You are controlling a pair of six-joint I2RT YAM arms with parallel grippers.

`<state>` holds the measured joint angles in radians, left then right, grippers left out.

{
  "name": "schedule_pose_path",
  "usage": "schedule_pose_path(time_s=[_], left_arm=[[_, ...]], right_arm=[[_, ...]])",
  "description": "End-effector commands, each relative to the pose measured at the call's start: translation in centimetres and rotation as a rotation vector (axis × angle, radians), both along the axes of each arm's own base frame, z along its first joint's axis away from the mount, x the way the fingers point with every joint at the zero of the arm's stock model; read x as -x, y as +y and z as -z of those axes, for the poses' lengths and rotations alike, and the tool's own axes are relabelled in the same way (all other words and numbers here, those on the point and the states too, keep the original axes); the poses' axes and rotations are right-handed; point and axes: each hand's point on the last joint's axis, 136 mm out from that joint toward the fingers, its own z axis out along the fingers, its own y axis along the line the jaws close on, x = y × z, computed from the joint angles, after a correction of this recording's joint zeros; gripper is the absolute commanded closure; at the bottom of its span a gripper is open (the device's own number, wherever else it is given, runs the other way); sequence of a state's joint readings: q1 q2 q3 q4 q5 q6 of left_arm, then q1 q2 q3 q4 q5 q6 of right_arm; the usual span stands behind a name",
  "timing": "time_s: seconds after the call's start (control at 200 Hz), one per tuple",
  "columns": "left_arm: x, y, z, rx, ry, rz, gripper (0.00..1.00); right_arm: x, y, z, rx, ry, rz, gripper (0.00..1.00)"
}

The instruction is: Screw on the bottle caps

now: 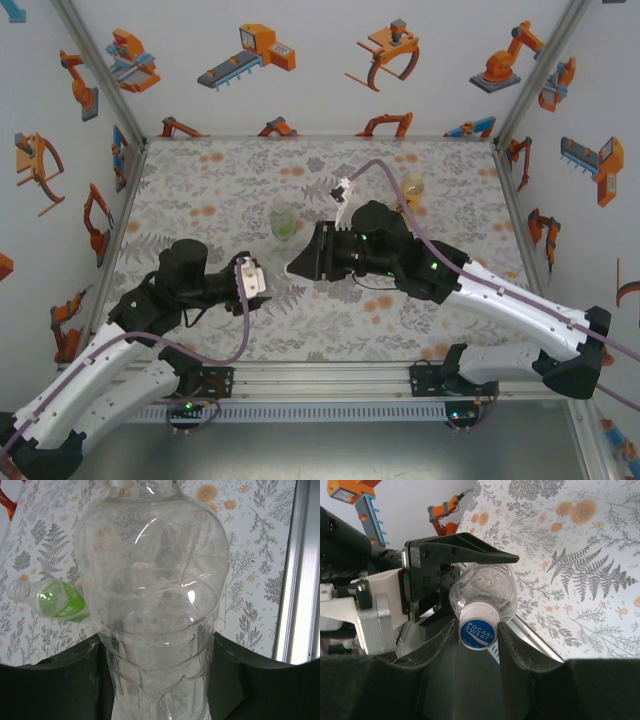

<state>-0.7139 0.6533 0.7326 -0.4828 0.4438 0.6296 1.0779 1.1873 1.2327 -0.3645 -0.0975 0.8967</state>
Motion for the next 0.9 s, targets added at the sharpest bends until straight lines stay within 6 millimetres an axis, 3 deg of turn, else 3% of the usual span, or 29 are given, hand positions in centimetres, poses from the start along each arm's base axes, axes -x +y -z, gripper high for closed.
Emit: schedule_pose_path(time_s=[0.0,0.055,0.18,0.275,0.476,0.721,0.896], left_arm=[[0.1,-0.8,-2.8,0.089,-0.068,0.033,1.00],[0.1,-0.8,-2.8,0.088,-0.068,0.032,1.00],[0.0,-0.8,-2.7,0.087,-0.067,0.028,1.00],[0.0,-0.8,-2.7,0.087,-0.066,0.027,1.00],[0.0,-0.8,-2.7,0.086,-0.065,0.029,1.00],[-0.3,-0.7,-2.7,0.081,-0.066,0.012,1.00],[-0.5,-0.7,-2.7,0.082,-0.063,0.001,0.63]], right_arm=[[-0.2,0.1,0.4,0.003,0.073,0.046,0.90],[-0.2,0.3,0.5,0.006,0.077,0.042,0.83],[-0.3,0.7,0.4,0.009,0.074,0.030,0.55],[-0.3,0.9,0.2,0.009,0.066,0.023,0.51],[-0.4,1.1,0.2,0.012,0.065,0.019,0.58],[-0.4,0.9,0.3,0.024,0.062,0.023,0.81],[-0.6,0.6,0.5,0.056,0.047,0.032,0.87]])
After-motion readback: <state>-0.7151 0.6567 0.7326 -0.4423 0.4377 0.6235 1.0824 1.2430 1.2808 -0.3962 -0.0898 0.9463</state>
